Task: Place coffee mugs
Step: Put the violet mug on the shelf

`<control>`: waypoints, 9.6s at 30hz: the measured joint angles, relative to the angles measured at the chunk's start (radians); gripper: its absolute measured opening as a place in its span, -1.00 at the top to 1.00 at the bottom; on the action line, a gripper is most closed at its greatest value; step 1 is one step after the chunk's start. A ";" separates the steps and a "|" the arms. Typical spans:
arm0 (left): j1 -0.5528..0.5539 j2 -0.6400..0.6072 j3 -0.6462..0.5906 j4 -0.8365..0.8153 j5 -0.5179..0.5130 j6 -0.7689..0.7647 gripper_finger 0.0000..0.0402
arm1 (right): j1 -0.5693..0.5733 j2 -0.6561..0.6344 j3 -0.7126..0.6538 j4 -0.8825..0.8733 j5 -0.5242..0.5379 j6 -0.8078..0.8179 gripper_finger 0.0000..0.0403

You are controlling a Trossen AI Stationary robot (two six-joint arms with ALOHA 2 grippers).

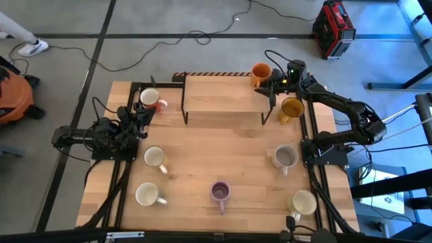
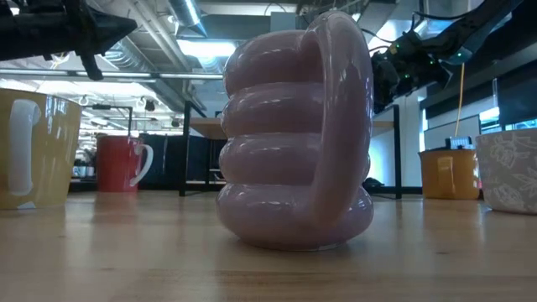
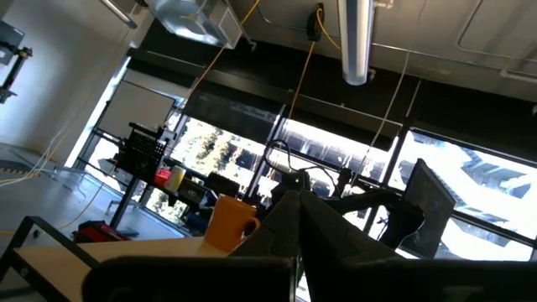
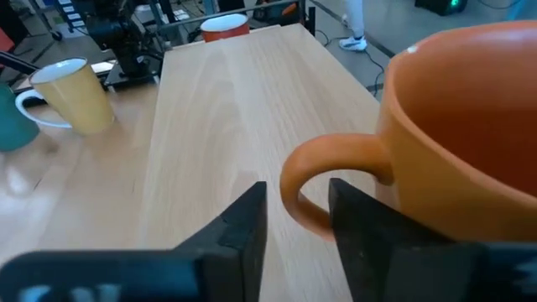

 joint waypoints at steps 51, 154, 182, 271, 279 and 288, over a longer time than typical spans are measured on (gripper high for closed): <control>0.000 0.000 0.000 0.088 0.062 -0.082 0.89 | 0.603 -0.492 -0.001 -0.230 0.509 0.400 0.33; -0.672 0.965 0.696 -0.371 0.056 -0.460 0.43 | 1.790 0.171 0.267 -0.099 1.103 1.063 0.33; -0.722 0.974 0.696 -0.372 -0.040 -0.478 0.43 | 1.829 0.562 0.267 0.044 1.266 1.030 -0.16; -0.722 0.944 0.695 -0.310 -0.108 -0.531 0.43 | 1.626 0.502 0.394 0.192 1.187 0.510 0.85; -0.722 0.856 0.695 -0.307 -0.227 -0.485 0.43 | 1.519 0.375 0.394 0.100 1.159 0.508 0.85; -0.722 0.734 0.695 -0.311 -0.388 -0.251 0.43 | 1.328 0.260 0.394 0.010 1.073 0.463 0.85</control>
